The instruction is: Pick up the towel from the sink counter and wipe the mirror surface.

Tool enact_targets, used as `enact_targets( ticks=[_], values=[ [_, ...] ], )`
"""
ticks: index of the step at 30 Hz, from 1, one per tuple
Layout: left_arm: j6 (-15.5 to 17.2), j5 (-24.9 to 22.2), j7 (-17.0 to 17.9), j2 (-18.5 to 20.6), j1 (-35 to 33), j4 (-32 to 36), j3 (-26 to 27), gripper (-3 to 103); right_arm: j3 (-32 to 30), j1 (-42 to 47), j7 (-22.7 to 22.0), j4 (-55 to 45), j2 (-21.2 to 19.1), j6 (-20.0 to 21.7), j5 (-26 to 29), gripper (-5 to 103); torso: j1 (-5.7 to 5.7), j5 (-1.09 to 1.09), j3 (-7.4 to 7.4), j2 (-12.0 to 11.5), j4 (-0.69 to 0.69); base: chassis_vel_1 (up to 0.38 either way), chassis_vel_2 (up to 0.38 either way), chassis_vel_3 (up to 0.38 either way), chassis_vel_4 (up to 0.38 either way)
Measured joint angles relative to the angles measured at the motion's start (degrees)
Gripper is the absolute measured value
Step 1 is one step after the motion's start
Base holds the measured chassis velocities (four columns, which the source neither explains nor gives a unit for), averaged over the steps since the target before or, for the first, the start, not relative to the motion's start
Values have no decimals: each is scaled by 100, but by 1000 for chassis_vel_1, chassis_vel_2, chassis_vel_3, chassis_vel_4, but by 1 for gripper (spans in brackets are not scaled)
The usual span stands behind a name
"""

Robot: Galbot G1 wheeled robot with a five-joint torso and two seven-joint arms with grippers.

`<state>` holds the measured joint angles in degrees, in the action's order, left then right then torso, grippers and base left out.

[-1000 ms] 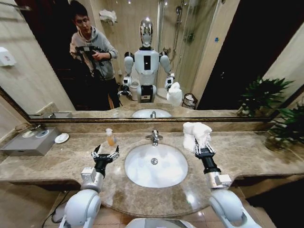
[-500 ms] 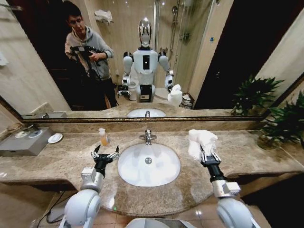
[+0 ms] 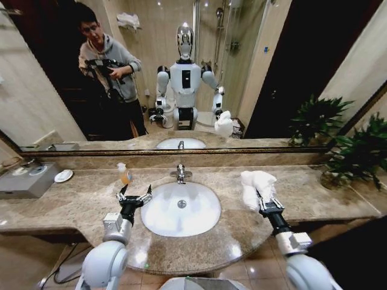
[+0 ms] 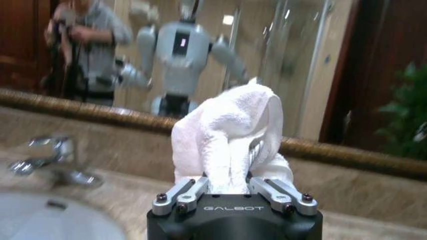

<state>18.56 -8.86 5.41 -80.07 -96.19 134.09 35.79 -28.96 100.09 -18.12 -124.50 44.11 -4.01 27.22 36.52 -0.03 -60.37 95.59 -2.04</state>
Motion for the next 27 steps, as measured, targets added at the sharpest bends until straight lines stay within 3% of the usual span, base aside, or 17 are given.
enact_targets(
  ticks=[3, 4, 5, 6, 8, 16, 27],
  values=[
    [0, 0, 0, 1, 0, 0, 1, 100, 558, -805, -483, -119, -409, 1131, 592, 16, 0, 4, 0, 0, -4, 0, 0, 0, 0],
    [0, 0, 0, 1, 0, 0, 1, 100, 558, -805, -483, -119, -409, 1131, 592, 16, 0, 4, 0, 0, -4, 0, 0, 0, 0],
    [0, 0, 0, 0, 0, 0, 1, 100, 731, -1092, -575, -108, -531, 1468, 897, 16, 0, 1, 0, 0, -5, 0, 0, 0, 0],
    [0, 0, 0, 0, 0, 0, 1, 100, 731, -1092, -575, -108, -531, 1468, 897, 16, 0, 1, 0, 0, -5, 0, 0, 0, 0],
    [0, 0, 0, 0, 0, 0, 0, 100, 1019, -1483, -665, 17, -689, 1871, 1336, 16, 1, 3, -1, 0, -4, 0, 0, 0, 0],
    [0, 0, 0, 0, 0, 0, -1, 100, 1725, -2259, -621, 461, -781, 2292, 1773, 16, 1, 3, 0, 0, -1, 0, 0, 0, 0],
    [0, 0, 0, 0, 0, 0, 0, 100, 2024, -2867, -626, 864, -784, 2553, 2173, 16, 1, 2, -1, 0, -2, 0, 0, 0, 0]
  ],
)
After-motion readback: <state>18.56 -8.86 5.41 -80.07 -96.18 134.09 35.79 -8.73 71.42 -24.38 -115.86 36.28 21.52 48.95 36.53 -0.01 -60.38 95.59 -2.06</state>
